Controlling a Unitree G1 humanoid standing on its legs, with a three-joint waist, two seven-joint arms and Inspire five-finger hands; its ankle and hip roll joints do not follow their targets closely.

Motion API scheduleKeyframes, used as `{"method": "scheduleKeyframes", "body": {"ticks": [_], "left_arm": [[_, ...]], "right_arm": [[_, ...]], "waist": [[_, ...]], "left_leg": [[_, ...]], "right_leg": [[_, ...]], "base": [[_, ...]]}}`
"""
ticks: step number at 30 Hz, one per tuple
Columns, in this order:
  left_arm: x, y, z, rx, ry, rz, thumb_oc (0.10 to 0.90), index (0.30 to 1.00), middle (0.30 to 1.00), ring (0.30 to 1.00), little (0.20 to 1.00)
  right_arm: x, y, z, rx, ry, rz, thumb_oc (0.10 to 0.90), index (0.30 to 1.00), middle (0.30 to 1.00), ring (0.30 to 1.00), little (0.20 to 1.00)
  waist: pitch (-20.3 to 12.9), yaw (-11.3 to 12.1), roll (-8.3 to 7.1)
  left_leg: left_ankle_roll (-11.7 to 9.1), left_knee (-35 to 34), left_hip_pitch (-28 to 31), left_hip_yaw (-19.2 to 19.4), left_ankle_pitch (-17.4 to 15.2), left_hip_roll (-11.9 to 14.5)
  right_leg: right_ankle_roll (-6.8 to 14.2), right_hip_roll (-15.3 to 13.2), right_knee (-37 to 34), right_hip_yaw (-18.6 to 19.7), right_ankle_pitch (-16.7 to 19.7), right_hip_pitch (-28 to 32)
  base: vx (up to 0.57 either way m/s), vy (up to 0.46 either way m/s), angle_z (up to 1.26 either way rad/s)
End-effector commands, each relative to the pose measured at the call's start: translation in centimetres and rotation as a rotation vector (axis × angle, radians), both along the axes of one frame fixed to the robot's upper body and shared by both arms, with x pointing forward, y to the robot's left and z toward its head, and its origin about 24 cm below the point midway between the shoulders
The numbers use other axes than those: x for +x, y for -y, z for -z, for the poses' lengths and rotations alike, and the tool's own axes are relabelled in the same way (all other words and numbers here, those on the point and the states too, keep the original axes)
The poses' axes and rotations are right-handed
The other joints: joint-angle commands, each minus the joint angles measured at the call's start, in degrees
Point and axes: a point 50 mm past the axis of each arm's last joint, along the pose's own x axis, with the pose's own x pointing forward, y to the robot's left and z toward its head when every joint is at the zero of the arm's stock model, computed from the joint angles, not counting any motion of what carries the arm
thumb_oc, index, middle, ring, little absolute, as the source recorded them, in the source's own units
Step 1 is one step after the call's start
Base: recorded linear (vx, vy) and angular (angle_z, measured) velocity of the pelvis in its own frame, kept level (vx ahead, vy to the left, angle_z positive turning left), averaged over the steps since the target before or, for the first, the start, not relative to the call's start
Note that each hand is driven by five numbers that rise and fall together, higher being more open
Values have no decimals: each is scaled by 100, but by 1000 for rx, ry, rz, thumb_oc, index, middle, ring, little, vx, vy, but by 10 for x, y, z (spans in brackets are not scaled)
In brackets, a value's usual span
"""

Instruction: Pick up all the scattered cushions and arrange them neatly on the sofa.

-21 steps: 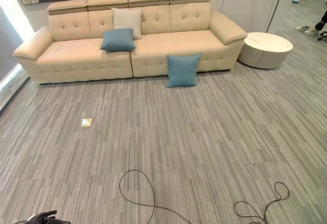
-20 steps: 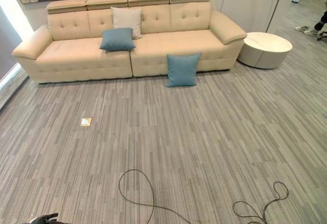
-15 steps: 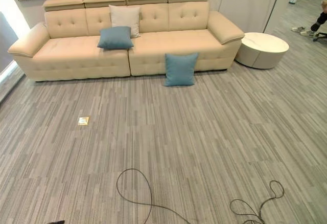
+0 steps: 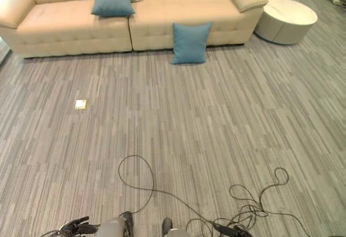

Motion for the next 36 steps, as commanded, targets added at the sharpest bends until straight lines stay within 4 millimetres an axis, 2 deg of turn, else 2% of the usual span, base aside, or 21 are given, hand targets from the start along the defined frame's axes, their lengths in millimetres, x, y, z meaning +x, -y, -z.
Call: {"method": "scheduleKeyframes", "body": {"ticks": [1, 2, 5, 6, 7, 8, 11, 15, 17, 18, 19, 20, 23, 25, 26, 27, 29, 31, 32, 34, 36], "left_arm": [[-58, 1, 11, 26, -219, 22, 800, 900, 900, 900, 900], [-58, 1, 11, 26, -220, 22, 800, 900, 900, 900, 900], [-83, -12, 9, 76, -311, 10, 800, 900, 900, 900, 900], [-80, -22, 5, 98, -304, 8, 800, 900, 900, 900, 900], [-73, -27, 3, 115, -286, 15, 800, 900, 900, 900, 900], [-59, -31, 1, 132, -245, 27, 800, 900, 900, 900, 900], [-18, -31, -5, 155, -104, 50, 800, 900, 900, 900, 900], [28, -13, -12, 149, 41, 129, 800, 900, 900, 900, 900], [37, -7, -14, 146, 64, 165, 800, 900, 900, 900, 900], [50, 2, -16, 142, 93, 215, 800, 900, 900, 900, 900], [50, 3, -16, 141, 92, 215, 800, 900, 900, 900, 900], [53, 7, -15, 136, 96, 232, 800, 900, 900, 900, 900], [39, 10, -9, 135, 25, 246, 800, 900, 900, 900, 900], [17, 13, -1, 112, -48, 254, 800, 900, 900, 900, 900], [-2, 13, 4, 103, -110, 255, 800, 900, 900, 900, 900], [-5, 14, 5, 95, -120, 259, 800, 900, 900, 900, 900], [-11, 4, 4, 65, -119, 143, 800, 900, 900, 900, 900], [-12, -8, 1, 71, -104, 35, 800, 900, 900, 900, 900], [-9, -11, 0, 58, -88, -13, 800, 900, 900, 900, 900], [-16, -15, 0, 52, -100, -74, 800, 900, 900, 900, 900], [-32, -23, 0, 61, -126, -143, 800, 900, 900, 900, 900]], "right_arm": [[26, -2, -7, -33, 117, -26, 800, 900, 900, 900, 900], [26, -2, -7, -33, 117, -26, 800, 900, 900, 900, 900], [33, -17, -4, -9, 146, -50, 800, 900, 900, 900, 900], [30, -23, 0, 12, 134, -48, 800, 900, 900, 900, 900], [26, -24, 1, 20, 127, -38, 800, 900, 900, 900, 900], [26, -27, 3, 36, 128, -36, 800, 900, 900, 900, 900], [24, -30, 4, 38, 121, -44, 800, 900, 900, 900, 900], [7, -31, 9, 34, 70, -28, 800, 900, 900, 900, 900], [5, -29, 9, 31, 63, -24, 800, 900, 900, 900, 900], [-2, -26, 10, 29, 37, -2, 800, 900, 900, 900, 900], [-2, -26, 10, 28, 36, -1, 800, 900, 900, 900, 900], [-6, -28, 12, 42, 17, 2, 800, 900, 900, 900, 900], [-23, -30, 16, 60, -55, -13, 800, 900, 900, 900, 900], [-40, -31, 19, 71, -111, -19, 800, 900, 900, 900, 900], [-49, -29, 20, 77, -139, -15, 800, 900, 900, 900, 900], [-47, -26, 19, 71, -143, -19, 800, 900, 900, 900, 900], [-41, -19, 15, 46, -137, -37, 800, 900, 900, 900, 900], [-25, -12, 10, 16, -128, -113, 800, 900, 900, 900, 900], [-6, -11, 6, -4, -87, -154, 800, 900, 900, 900, 900], [14, -9, 0, -30, -36, -203, 800, 900, 900, 900, 900], [41, -14, -7, -55, 32, -289, 800, 900, 900, 900, 900]], "waist": [[-190, 380, -20], [-196, 393, -12], [-358, 581, -266], [-392, 589, -457], [-373, 517, -497], [-362, 379, -506], [-257, 43, -151], [-180, -411, 43], [-175, -505, 60], [-175, -710, 7], [-146, -713, 54], [-135, -792, 111], [-218, -1029, 213], [-392, -1212, 211], [-485, -1273, 242], [-519, -1208, 184], [-470, -1004, 3], [-241, -674, -232], [-140, -504, -290], [-146, -262, -331], [-226, 120, -310]], "left_leg": [[10, -1029, -459, -100, 342, 95], [8, -1046, -458, -92, 357, 109], [179, -621, -649, -279, 498, -63], [378, -368, -471, -225, 217, -223], [498, -297, -354, -227, 31, -295], [591, -277, -185, -232, -132, -358], [759, -620, 640, -337, -411, -306], [692, -831, 1688, -548, -962, -488], [642, -842, 1849, -587, -1113, -504], [461, -876, 2211, -759, -1439, -494], [454, -871, 2254, -769, -1473, -444], [348, -926, 2479, -826, -1618, -335], [142, -1115, 3271, -900, -1814, -85], [74, -1041, 3748, -1106, -1770, 54], [-18, -535, 3836, -1278, -1533, 259], [-51, -88, 3542, -1214, -1178, 306], [-8, 2554, 2122, -1433, 247, 463], [324, 4436, 1021, -1364, 115, 433], [413, 4701, 705, -1259, -131, 451], [450, 4510, 167, -1059, -336, 208], [444, 3517, -266, -662, -352, -53]], "right_leg": [[1205, -329, -112, 295, -962, 747], [1202, -319, -115, 308, -950, 735], [1282, -386, 356, 375, -1034, 905], [1614, -423, 1410, 336, -573, 615], [1785, -425, 2053, 368, -100, 366], [1909, -375, 2706, 469, 498, 105], [1945, -411, 3970, 172, 749, -969], [1634, -814, 2888, -263, 59, -1692], [1604, -929, 2420, -232, 55, -1834], [1695, -1354, 988, 53, 366, -2174], [1697, -1309, 911, 10, 386, -2081], [1803, -1561, 349, 91, 619, -2277], [1998, -1886, -198, -122, 972, -2620], [2078, -1658, 59, 254, 1155, -2507], [2051, -1406, 269, 565, 1226, -2378], [1959, -1331, 277, 573, 1211, -2232], [1456, -969, 292, 547, 1101, -1708], [1053, -749, 226, 349, 856, -1221], [963, -630, 178, 357, 700, -990], [928, -505, 150, 368, 455, -701], [944, -325, 69, 390, 162, -248]], "base": [[549, 164, -44], [780, 203, -81], [556, 126, -79], [491, 155, -35], [706, 243, -26], [492, 221, -9], [580, 225, 45], [646, 66, 42], [578, -131, 51], [551, -181, 43], [779, -250, 35], [510, -166, 21], [799, -265, 41], [786, -351, 52], [673, -423, 61], [601, -502, 92], [455, -608, 55], [413, -610, -13], [401, -395, -11], [561, -176, 26], [691, -40, -3]]}}
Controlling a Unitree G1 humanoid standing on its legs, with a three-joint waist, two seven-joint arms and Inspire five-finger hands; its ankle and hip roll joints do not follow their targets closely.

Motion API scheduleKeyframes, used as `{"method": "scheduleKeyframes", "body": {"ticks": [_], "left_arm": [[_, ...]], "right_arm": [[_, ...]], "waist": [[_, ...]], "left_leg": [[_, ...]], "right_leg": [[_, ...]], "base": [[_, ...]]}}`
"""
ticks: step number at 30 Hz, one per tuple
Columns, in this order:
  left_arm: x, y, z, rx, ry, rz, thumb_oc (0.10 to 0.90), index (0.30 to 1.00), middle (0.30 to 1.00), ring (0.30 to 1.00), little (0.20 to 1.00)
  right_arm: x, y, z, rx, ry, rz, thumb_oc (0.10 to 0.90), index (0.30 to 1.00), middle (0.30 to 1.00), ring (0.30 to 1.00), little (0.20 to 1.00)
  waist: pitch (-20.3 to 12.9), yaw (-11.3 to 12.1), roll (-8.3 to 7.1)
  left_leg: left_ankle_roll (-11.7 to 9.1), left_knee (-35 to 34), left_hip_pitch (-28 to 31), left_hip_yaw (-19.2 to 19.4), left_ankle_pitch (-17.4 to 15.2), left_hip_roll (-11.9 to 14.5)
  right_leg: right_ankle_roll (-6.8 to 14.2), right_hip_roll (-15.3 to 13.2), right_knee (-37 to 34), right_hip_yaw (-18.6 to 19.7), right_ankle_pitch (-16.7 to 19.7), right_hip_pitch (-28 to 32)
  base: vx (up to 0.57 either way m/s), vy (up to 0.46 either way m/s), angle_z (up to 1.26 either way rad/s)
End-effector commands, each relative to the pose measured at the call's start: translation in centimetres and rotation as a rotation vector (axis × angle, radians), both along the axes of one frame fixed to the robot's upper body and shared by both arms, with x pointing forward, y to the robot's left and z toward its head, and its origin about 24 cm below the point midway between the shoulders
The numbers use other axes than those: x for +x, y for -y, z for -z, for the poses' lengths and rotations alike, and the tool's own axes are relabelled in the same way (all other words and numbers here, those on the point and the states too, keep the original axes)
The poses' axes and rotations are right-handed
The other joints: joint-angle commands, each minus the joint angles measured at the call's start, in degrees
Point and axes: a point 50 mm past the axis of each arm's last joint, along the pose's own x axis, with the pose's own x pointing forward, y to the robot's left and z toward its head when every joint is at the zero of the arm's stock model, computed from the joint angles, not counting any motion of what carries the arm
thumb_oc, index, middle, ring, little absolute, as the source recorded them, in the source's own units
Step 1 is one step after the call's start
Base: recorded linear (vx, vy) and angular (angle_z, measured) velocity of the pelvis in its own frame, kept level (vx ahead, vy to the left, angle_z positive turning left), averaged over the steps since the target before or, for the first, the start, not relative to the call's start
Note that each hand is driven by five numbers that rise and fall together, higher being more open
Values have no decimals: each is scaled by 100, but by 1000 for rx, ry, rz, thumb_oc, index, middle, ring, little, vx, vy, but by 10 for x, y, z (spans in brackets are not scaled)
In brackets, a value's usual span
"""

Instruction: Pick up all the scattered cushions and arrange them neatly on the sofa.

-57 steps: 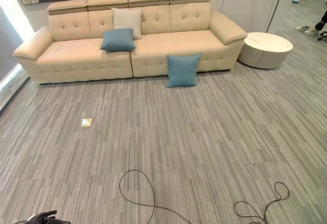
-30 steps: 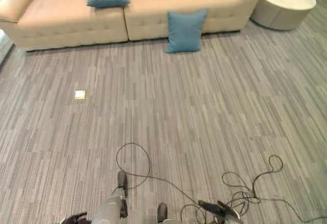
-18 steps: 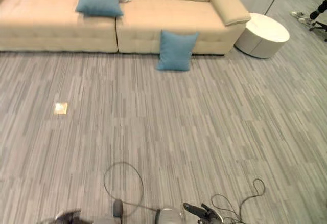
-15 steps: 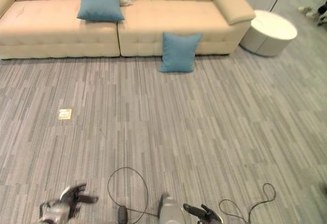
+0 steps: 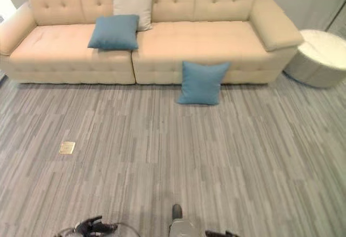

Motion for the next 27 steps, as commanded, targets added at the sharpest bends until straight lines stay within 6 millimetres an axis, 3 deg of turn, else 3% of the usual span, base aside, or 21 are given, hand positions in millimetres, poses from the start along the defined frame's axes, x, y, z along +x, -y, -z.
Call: {"method": "scheduleKeyframes", "body": {"ticks": [1, 4, 5, 6, 7, 10, 11, 12, 13, 14, 15, 16, 17, 18, 19, 21, 23, 24, 25, 26, 27], "left_arm": [[-57, -49, -1, 118, -167, -109, 800, 900, 900, 900, 900], [-71, -60, -4, 127, -192, -197, 800, 900, 900, 900, 900], [-71, -60, -4, 127, -192, -197, 800, 900, 900, 900, 900], [-71, -62, -5, 129, -189, -218, 800, 900, 900, 900, 900], [-72, -65, -6, 136, -192, -226, 800, 900, 900, 900, 900], [-92, -70, -6, 145, -236, -274, 800, 900, 900, 900, 900], [-92, -76, -9, 163, -231, -279, 800, 900, 900, 900, 900], [-89, -81, -11, 183, -228, -273, 800, 900, 900, 900, 900], [-90, -84, -12, 196, -240, -262, 800, 900, 900, 900, 900], [-91, -87, -14, 209, -251, -245, 800, 900, 900, 900, 900], [-88, -90, -15, 221, -249, -237, 800, 900, 900, 900, 900], [-88, -90, -15, 221, -249, -237, 800, 900, 900, 900, 900], [-74, -95, -19, 248, -211, -214, 800, 900, 900, 900, 900], [-74, -95, -19, 248, -211, -214, 800, 900, 900, 900, 900], [-53, -97, -22, 259, -149, -181, 800, 900, 900, 900, 900], [-38, -93, -23, 265, -112, -130, 800, 900, 900, 900, 900], [-18, -86, -25, 267, -61, -78, 800, 900, 900, 900, 900], [-13, -85, -26, 269, -42, -78, 800, 900, 900, 900, 900], [-13, -85, -26, 269, -42, -78, 800, 900, 900, 900, 900], [-1, -87, -30, 278, -4, -80, 800, 900, 900, 900, 900], [5, -85, -31, 269, 16, -91, 800, 900, 900, 900, 900]], "right_arm": [[31, -3, -10, -43, 68, -137, 800, 900, 900, 900, 900], [52, -18, -13, -51, 121, -229, 800, 900, 900, 900, 900], [52, -19, -13, -51, 121, -229, 800, 900, 900, 900, 900], [56, -24, -13, -48, 129, -250, 800, 900, 900, 900, 900], [57, -31, -11, -46, 127, -279, 800, 900, 900, 900, 900], [50, -43, -4, -14, 94, -302, 800, 900, 900, 900, 900], [47, -51, 0, 2, 81, -313, 800, 900, 900, 900, 900], [43, -56, 3, 16, 72, -314, 800, 900, 900, 900, 900], [36, -59, 6, 28, 55, -310, 800, 900, 900, 900, 900], [29, -62, 9, 46, 38, -298, 800, 900, 900, 900, 900], [24, -63, 11, 57, 27, -284, 800, 900, 900, 900, 900], [24, -63, 11, 57, 27, -284, 800, 900, 900, 900, 900], [20, -63, 13, 61, 13, -280, 800, 900, 900, 900, 900], [20, -63, 13, 61, 13, -280, 800, 900, 900, 900, 900], [16, -62, 14, 60, 5, -277, 800, 900, 900, 900, 900], [9, -60, 15, 55, -11, -266, 800, 900, 900, 900, 900], [7, -53, 14, 44, -14, -247, 800, 900, 900, 900, 900], [6, -51, 14, 40, -18, -239, 800, 900, 900, 900, 900], [6, -51, 14, 40, -18, -239, 800, 900, 900, 900, 900], [6, -50, 14, 39, -22, -233, 800, 900, 900, 900, 900], [8, -48, 13, 36, -21, -235, 800, 900, 900, 900, 900]], "waist": [[37, 531, 59], [6, 1058, 57], [17, 1061, 50], [-4, 1190, 9], [-27, 1301, -81], [-209, 1381, -243], [-262, 1485, -381], [-280, 1548, -542], [-277, 1507, -718], [-236, 1451, -830], [-225, 1421, -805], [-232, 1421, -803], [-93, 1224, -673], [-93, 1223, -673], [-20, 940, -414], [35, 620, -300], [91, 287, -223], [115, 185, -242], [115, 182, -242], [172, 56, -233], [210, 8, -167]], "left_leg": [[286, -1254, -700, 678, 2, -227], [218, -4046, -763, 1129, 580, -26], [218, -4062, -741, 1137, 587, -33], [137, -4713, -816, 1339, 729, 4], [110, -5266, -1093, 1802, 682, 127], [232, -5113, -1016, 2058, 872, 141], [258, -4835, -1113, 2100, 1091, 181], [304, -4618, -1148, 2081, 1030, 169], [363, -4378, -1127, 1998, 736, 24], [496, -4168, -1087, 1965, 478, -65], [615, -4063, -1036, 1954, 373, -23], [616, -4054, -1048, 1952, 368, -18], [743, -3942, -749, 1718, 75, -58], [743, -3941, -750, 1717, 74, -59], [781, -4259, -77, 1482, -128, -64], [730, -4369, 474, 1323, -391, -282], [665, -4338, 929, 1038, -720, -491], [614, -4339, 1123, 928, -875, -591], [614, -4341, 1124, 926, -873, -591], [487, -4342, 1403, 712, -1117, -594], [395, -4340, 1510, 656, -1195, -511]], "right_leg": [[288, 388, -167, 349, -487, 431], [342, 650, -303, 310, -1020, 1164], [343, 642, -305, 312, -1021, 1177], [375, 711, -402, 253, -1189, 1449], [421, 735, -461, 229, -1428, 1835], [509, 719, -320, 259, -1610, 1987], [508, 766, -96, 297, -1533, 1937], [658, 755, 272, 216, -1366, 1823], [928, 672, 736, 100, -1108, 1756], [1235, 606, 1391, 57, -484, 1554], [1375, 631, 1922, 31, 20, 1300], [1376, 634, 1926, 31, 19, 1290], [1515, 571, 3010, -38, 658, 737], [1515, 571, 3011, -38, 657, 737], [1356, 349, 3585, -313, 602, -13], [1158, 55, 3077, -549, 114, -487], [932, -71, 2134, -481, -334, -892], [920, -143, 1615, -359, -318, -931], [919, -143, 1612, -362, -316, -929], [973, -391, 861, -110, -141, -1233], [1005, -610, 429, -116, -49, -1367]], "base": [[724, 24, -18], [668, 97, -26], [506, 90, -40], [758, 199, -16], [976, 288, 8], [749, 233, -20], [562, 86, -31], [584, 113, -2], [591, 145, 5], [586, 152, 12], [362, 82, 32], [525, 130, 92], [367, 96, 92], [784, 213, 126], [655, 150, 74], [796, 117, 51], [723, -32, 81], [443, -39, 102], [520, -173, 68], [539, -206, 77], [966, -363, 96]]}}
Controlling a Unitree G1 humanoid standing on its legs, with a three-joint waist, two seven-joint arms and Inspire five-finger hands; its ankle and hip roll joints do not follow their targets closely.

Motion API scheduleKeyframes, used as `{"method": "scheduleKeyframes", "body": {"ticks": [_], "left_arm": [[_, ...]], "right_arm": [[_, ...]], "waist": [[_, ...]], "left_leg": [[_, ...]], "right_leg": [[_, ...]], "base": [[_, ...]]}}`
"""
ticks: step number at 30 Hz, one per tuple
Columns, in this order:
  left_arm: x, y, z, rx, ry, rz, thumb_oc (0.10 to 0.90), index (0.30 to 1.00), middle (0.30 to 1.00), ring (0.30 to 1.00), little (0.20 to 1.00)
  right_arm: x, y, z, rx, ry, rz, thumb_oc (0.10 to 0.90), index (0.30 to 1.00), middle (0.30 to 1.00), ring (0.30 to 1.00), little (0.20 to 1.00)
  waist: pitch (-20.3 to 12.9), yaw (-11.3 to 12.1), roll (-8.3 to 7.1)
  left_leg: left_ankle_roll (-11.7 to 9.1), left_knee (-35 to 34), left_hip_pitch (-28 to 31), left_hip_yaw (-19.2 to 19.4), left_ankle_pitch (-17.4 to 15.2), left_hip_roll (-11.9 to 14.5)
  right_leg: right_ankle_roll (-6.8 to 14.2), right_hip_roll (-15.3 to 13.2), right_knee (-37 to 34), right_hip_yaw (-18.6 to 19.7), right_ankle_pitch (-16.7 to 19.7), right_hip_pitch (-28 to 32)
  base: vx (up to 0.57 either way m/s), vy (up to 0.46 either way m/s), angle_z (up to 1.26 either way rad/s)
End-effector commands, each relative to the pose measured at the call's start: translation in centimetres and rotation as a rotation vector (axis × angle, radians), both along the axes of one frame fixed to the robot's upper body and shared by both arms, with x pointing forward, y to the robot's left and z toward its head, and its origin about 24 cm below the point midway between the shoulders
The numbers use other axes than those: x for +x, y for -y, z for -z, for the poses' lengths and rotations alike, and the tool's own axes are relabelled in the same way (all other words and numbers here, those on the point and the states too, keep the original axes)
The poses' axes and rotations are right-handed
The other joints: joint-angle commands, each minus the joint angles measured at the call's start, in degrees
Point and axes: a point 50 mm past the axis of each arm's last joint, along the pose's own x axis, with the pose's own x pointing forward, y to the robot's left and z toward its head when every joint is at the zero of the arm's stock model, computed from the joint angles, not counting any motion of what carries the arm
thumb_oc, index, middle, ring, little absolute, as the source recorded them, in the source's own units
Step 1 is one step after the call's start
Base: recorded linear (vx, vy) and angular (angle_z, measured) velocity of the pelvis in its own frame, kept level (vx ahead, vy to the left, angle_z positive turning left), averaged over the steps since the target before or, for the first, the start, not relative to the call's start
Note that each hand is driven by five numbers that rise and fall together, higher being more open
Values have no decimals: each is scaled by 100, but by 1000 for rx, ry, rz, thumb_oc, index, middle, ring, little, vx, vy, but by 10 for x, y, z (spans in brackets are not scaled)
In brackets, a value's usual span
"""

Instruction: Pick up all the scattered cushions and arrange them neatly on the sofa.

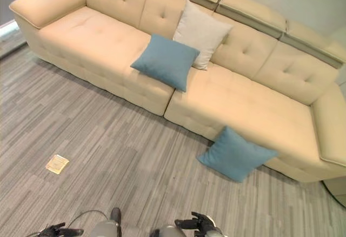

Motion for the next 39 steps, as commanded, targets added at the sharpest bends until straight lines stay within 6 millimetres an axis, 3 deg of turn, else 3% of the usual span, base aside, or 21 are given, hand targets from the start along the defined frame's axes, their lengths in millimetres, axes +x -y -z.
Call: {"method": "scheduleKeyframes", "body": {"ticks": [1, 3, 5, 6, 8, 9, 10, 11, 12, 16, 17, 18, 19, 21, 26, 28, 30, 31, 33, 36, 39], "left_arm": [[19, -14, -12, 72, 67, -21, 800, 900, 900, 900, 900], [11, -14, -10, 74, 31, -9, 800, 900, 900, 900, 900], [-1, -13, -6, 73, -14, 5, 800, 900, 900, 900, 900], [-10, -13, -3, 66, -43, -5, 800, 900, 900, 900, 900], [-20, -12, 0, 52, -63, -36, 800, 900, 900, 900, 900], [-21, -12, 0, 43, -67, -54, 800, 900, 900, 900, 900], [-8, -23, -8, 84, -68, -11, 800, 900, 900, 900, 900], [-2, -19, -8, 60, -18, -6, 800, 900, 900, 900, 900], [-6, -22, -9, 58, -16, -46, 800, 900, 900, 900, 900], [-21, -22, -5, 44, -1, -156, 800, 900, 900, 900, 900], [-22, -20, -4, 43, 3, -164, 800, 900, 900, 900, 900], [-22, -20, -4, 44, 3, -164, 800, 900, 900, 900, 900], [-21, -17, -3, 43, 24, -184, 800, 900, 900, 900, 900], [-21, -15, -2, 47, 18, -180, 800, 900, 900, 900, 900], [-45, -12, 4, 36, -78, -162, 800, 900, 900, 900, 900], [-45, -20, 0, 70, -115, -107, 800, 900, 900, 900, 900], [-42, -23, -2, 87, -117, -89, 800, 900, 900, 900, 900], [-34, -27, -5, 112, -103, -47, 800, 900, 900, 900, 900], [-24, -30, -9, 136, -76, -7, 800, 900, 900, 900, 900], [-7, -32, -14, 156, -25, 32, 800, 900, 900, 900, 900], [20, -27, -20, 156, 70, 55, 800, 900, 900, 900, 900]], "right_arm": [[3, 33, -8, -108, -23, -15, 800, 900, 900, 900, 900], [-8, 39, -6, -123, -65, -24, 800, 900, 900, 900, 900], [-11, 46, -7, -139, -77, -35, 800, 900, 900, 900, 900], [-11, 49, -8, -159, -84, -54, 800, 900, 900, 900, 900], [-7, 50, -10, -181, -79, -80, 800, 900, 900, 900, 900], [0, 50, -12, -188, -65, -102, 800, 900, 900, 900, 900], [63, 102, -57, -321, 28, -85, 800, 900, 900, 900, 900], [20, 89, -34, -276, 1, -107, 800, 900, 900, 900, 900], [2, 78, -24, -243, -22, -114, 800, 900, 900, 900, 900], [6, 58, -26, -225, 106, -211, 800, 900, 900, 900, 900], [10, 54, -29, -222, 132, -264, 800, 900, 900, 900, 900], [10, 54, -29, -222, 132, -264, 800, 900, 900, 900, 900], [19, 51, -33, -216, 179, -274, 800, 900, 900, 900, 900], [21, 49, -32, -213, 183, -264, 800, 900, 900, 900, 900], [2, 39, -21, -165, 114, -265, 800, 900, 900, 900, 900], [-2, 35, -16, -134, 85, -235, 800, 900, 900, 900, 900], [-2, 34, -15, -122, 83, -212, 800, 900, 900, 900, 900], [-3, 31, -14, -98, 90, -187, 800, 900, 900, 900, 900], [0, 28, -16, -91, 114, -183, 800, 900, 900, 900, 900], [7, 27, -19, -79, 159, -172, 800, 900, 900, 900, 900], [25, 20, -29, -65, 248, -200, 800, 900, 900, 900, 900]], "waist": [[86, -135, 204], [-34, -298, 233], [-194, -386, 185], [-277, -381, 219], [-197, -275, 198], [-140, -212, 135], [-179, -10, 11], [-44, -42, -11], [-23, -88, -58], [206, -119, -116], [294, -6, -58], [276, -11, -85], [343, 212, 34], [328, 382, 25], [47, 478, -14], [17, 454, -221], [10, 427, -226], [61, 323, -208], [87, 185, -87], [115, 52, -61], [266, -243, -31]], "left_leg": [[-679, 244, 908, 76, -936, 318], [-799, 226, 1386, -108, -1138, 414], [-875, 749, 1460, -277, -1000, 457], [-964, 1179, 1431, -240, -617, 637], [-988, 3034, 780, -216, -2, 909], [-866, 3734, 455, -111, 164, 1071], [-798, 4172, 168, -186, 178, 1131], [-735, 4212, -99, 28, 218, 1283], [-710, 4194, -295, 167, 178, 1283], [-760, 3065, -879, 463, 50, 1218], [-831, 1650, -1088, 454, 154, 1409], [-829, 1564, -1067, 476, 217, 1378], [-1082, 195, -1220, 93, 915, 1488], [-1202, -610, -1473, -233, 1170, 1518], [-1264, -439, -1437, -137, 1443, 1486], [-1071, 37, -1382, -16, 1123, 1252], [-985, 124, -1302, 47, 962, 1185], [-832, 227, -1050, 204, 693, 1098], [-670, 98, -647, 343, 503, 985], [-636, -15, -413, 351, 362, 784], [-710, 33, -68, 312, -79, 503]], "right_leg": [[212, -714, -1456, 119, 941, -635], [347, -684, -1486, 259, 1079, -477], [341, -446, -1253, 560, 1247, -254], [254, -246, -1125, 536, 1240, -144], [-58, 32, -962, 444, 1058, 137], [-269, 186, -930, 368, 897, 325], [-370, 198, -999, 229, 784, 577], [-445, 334, -951, 193, 653, 649], [-470, 401, -933, 246, 586, 661], [-399, 584, -911, 497, 372, 788], [-303, 604, -927, 517, 151, 993], [-305, 578, -939, 521, 168, 976], [-266, 667, -1017, 613, -60, 1316], [-256, 690, -1126, 782, -268, 1672], [-103, 536, -1011, 950, -528, 1998], [98, 386, -156, 1107, -204, 1736], [179, 355, 221, 1104, 5, 1521], [256, 277, 1003, 1021, 501, 1177], [253, 177, 1449, 793, 829, 739], [176, 147, 930, 640, 735, 538], [226, -98, -754, 580, 691, 126]], "base": [[683, -213, 113], [763, -231, 66], [753, -273, 85], [562, -290, 106], [416, -324, 56], [425, -397, -2], [376, -386, -15], [341, -299, -38], [157, -144, -6], [242, 115, 4], [240, 178, -57], [565, 427, -59], [505, 335, -60], [592, 360, -60], [448, 322, -70], [354, 271, -51], [238, 225, -13], [367, 376, -17], [328, 327, -28], [293, 146, -13], [426, 8, 23]]}}
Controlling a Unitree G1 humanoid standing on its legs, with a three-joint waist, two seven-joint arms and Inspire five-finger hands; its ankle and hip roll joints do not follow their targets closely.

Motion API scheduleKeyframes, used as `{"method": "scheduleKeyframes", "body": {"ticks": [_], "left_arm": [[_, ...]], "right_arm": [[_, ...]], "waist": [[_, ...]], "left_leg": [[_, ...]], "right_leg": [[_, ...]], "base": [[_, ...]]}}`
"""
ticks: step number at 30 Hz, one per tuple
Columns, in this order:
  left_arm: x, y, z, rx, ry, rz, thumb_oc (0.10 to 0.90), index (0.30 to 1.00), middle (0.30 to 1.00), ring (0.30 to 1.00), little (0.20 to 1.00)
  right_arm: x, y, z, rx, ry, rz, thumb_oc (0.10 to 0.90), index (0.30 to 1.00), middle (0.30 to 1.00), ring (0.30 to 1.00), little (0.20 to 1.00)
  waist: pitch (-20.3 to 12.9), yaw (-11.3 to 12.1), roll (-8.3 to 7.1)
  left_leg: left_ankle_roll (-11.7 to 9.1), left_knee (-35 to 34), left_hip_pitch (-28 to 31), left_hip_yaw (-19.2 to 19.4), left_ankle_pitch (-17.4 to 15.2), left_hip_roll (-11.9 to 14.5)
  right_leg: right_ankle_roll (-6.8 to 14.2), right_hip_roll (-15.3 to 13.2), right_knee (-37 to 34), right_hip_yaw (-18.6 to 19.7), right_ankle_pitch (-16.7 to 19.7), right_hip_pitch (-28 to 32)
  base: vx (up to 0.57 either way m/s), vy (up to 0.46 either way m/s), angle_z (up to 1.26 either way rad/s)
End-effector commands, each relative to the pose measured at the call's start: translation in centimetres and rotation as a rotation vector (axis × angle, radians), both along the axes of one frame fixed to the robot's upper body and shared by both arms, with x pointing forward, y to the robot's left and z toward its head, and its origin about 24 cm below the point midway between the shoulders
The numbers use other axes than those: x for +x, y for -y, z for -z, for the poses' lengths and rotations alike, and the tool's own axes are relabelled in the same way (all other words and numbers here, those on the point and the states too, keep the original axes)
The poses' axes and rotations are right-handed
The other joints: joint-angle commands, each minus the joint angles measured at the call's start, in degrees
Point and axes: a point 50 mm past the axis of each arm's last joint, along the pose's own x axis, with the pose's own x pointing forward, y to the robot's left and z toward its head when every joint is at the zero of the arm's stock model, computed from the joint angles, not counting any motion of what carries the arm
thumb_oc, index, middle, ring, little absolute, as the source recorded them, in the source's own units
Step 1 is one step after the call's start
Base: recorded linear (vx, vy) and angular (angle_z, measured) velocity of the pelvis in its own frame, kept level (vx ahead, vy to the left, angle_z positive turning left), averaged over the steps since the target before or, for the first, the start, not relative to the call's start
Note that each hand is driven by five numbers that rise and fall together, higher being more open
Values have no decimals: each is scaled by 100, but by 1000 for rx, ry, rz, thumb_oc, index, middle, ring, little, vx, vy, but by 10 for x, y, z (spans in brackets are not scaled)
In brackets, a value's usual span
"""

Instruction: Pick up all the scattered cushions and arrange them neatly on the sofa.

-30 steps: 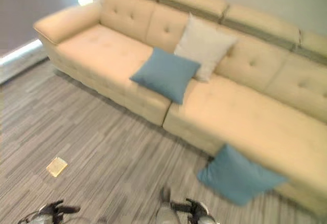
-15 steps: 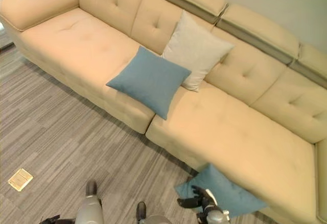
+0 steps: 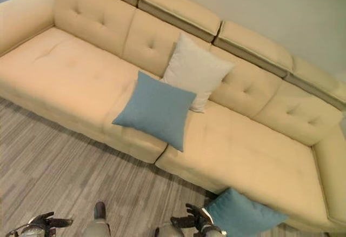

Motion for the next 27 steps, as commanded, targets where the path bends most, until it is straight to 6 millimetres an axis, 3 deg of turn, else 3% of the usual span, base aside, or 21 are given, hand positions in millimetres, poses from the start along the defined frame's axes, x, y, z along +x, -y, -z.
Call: {"method": "scheduleKeyframes", "body": {"ticks": [1, 3, 5, 7, 9, 10, 11, 12, 14, 15, 16, 18, 19, 20, 22, 24, 26, 27], "left_arm": [[7, -6, -6, 22, 57, -36, 800, 900, 900, 900, 900], [8, -3, -4, -2, 68, -64, 800, 900, 900, 900, 900], [1, 3, 1, -29, 54, -88, 800, 900, 900, 900, 900], [-7, 9, 6, -44, 25, -86, 800, 900, 900, 900, 900], [-17, 13, 11, -54, -23, -62, 800, 900, 900, 900, 900], [-23, 17, 15, -69, -36, -73, 800, 900, 900, 900, 900], [-36, 21, 20, -95, -63, -107, 800, 900, 900, 900, 900], [-37, 24, 21, -108, -61, -120, 800, 900, 900, 900, 900], [-37, 28, 23, -113, -63, -122, 800, 900, 900, 900, 900], [-34, 28, 22, -110, -57, -123, 800, 900, 900, 900, 900], [-86, 28, 30, -162, -232, -62, 800, 900, 900, 900, 900], [-94, 26, 30, -157, -257, -69, 800, 900, 900, 900, 900], [-101, 22, 28, -159, -276, -107, 800, 900, 900, 900, 900], [-101, 21, 28, -156, -270, -123, 800, 900, 900, 900, 900], [-100, 19, 27, -152, -264, -134, 800, 900, 900, 900, 900], [-92, 12, 23, -140, -219, -166, 800, 900, 900, 900, 900], [-91, 12, 23, -138, -218, -165, 800, 900, 900, 900, 900], [-93, 12, 24, -137, -226, -159, 800, 900, 900, 900, 900]], "right_arm": [[18, 25, -19, -60, 125, -7, 800, 900, 900, 900, 900], [26, 24, -26, -67, 168, -47, 800, 900, 900, 900, 900], [30, 27, -31, -88, 184, -76, 800, 900, 900, 900, 900], [30, 31, -33, -103, 190, -89, 800, 900, 900, 900, 900], [23, 37, -31, -107, 175, -61, 800, 900, 900, 900, 900], [23, 38, -31, -108, 172, -52, 800, 900, 900, 900, 900], [20, 42, -29, -105, 159, -12, 800, 900, 900, 900, 900], [19, 42, -28, -99, 156, 3, 800, 900, 900, 900, 900], [16, 39, -25, -98, 134, 8, 800, 900, 900, 900, 900], [17, 38, -23, -107, 121, -3, 800, 900, 900, 900, 900], [-62, 74, 4, -41, -157, 429, 800, 900, 900, 900, 900], [-60, 73, 3, -38, -150, 430, 800, 900, 900, 900, 900], [-59, 72, 4, -26, -150, 476, 800, 900, 900, 900, 900], [-57, 72, 4, -21, -138, 483, 800, 900, 900, 900, 900], [-54, 72, 3, -12, -129, 490, 800, 900, 900, 900, 900], [-43, 83, -4, -48, -83, 485, 800, 900, 900, 900, 900], [-39, 86, -6, -64, -71, 462, 800, 900, 900, 900, 900], [-28, 91, -12, -80, -31, 439, 800, 900, 900, 900, 900]], "waist": [[170, -249, 120], [226, -348, 191], [249, -416, 242], [155, -457, 199], [-60, -556, 125], [-120, -579, 188], [-188, -513, 191], [-134, -464, 137], [-67, -366, 84], [-55, -325, 88], [-366, 100, 380], [-433, 228, 326], [-438, 465, 184], [-456, 507, 176], [-446, 508, 184], [-253, 526, 250], [-218, 507, 274], [-188, 500, 307]], "left_leg": [[-462, 673, 212, -317, -970, 32], [-516, 777, 510, -335, -1218, 75], [-534, 945, 726, -353, -1460, 62], [-528, 1020, 935, -358, -1607, -68], [-576, 1136, 1112, -426, -1736, -177], [-664, 1228, 1175, -466, -1611, -101], [-862, 2267, 944, -545, -1043, 17], [-921, 3015, 664, -648, -760, 91], [-861, 3948, 209, -683, -585, 238], [-823, 4070, 84, -632, -625, 280], [-152, 726, 280, -339, -1039, -508], [-178, 789, 83, -288, -966, -470], [-296, 1087, -464, -173, -778, -376], [-362, 1236, -645, -152, -718, -334], [-428, 1259, -733, -132, -640, -243], [-626, 1388, -942, -241, -367, 7], [-661, 1305, -858, -258, -319, 74], [-659, 1174, -731, -296, -323, 123]], "right_leg": [[-66, -192, -1244, -148, 433, -389], [-23, -433, -1643, -347, 526, -683], [9, -475, -1787, -526, 545, -694], [8, -437, -1698, -586, 580, -634], [-16, -374, -1642, -373, 687, -465], [-16, -255, -1578, -324, 719, -393], [-212, -61, -1436, -336, 727, -163], [-378, 12, -1351, -347, 671, -37], [-601, 173, -1306, -371, 540, 159], [-638, 243, -1331, -375, 490, 225], [-170, 306, 429, -72, -139, 670], [-201, 344, 306, -105, -155, 891], [-434, 363, -425, -227, -723, 1193], [-498, 363, -746, -184, -839, 1243], [-584, 470, -993, -90, -883, 1281], [-756, 691, -1254, -16, -876, 1298], [-795, 738, -1314, -23, -859, 1331], [-807, 765, -1435, -63, -805, 1406]], "base": [[426, -44, 16], [496, -61, 18], [449, -43, 31], [411, -44, 33], [446, -84, 62], [520, -173, 64], [400, -198, 49], [320, -237, 25], [146, -161, -5], [107, -81, -49], [56, -29, -14], [-245, -146, 12], [-487, -272, -19], [-453, -285, -28], [-182, -132, -41], [-190, -213, -33], [-41, -134, -14], [32, -58, 6]]}}
